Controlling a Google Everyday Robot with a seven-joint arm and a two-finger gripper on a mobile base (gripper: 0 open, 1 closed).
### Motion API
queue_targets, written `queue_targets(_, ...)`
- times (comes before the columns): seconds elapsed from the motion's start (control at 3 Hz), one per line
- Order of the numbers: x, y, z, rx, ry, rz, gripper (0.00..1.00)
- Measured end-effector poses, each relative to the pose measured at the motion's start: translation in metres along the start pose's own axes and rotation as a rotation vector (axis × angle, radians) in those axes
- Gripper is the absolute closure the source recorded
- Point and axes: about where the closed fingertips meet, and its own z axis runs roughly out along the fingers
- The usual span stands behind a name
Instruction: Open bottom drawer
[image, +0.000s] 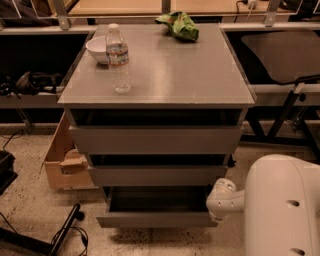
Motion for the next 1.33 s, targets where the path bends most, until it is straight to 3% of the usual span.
queue_targets(0.33, 0.0132, 0.0313, -0.0098, -0.030, 0.028, 0.035, 0.92)
queue_targets(1.33, 0.0132, 0.0325, -0.0088, -0.032, 0.028, 0.035, 0.22)
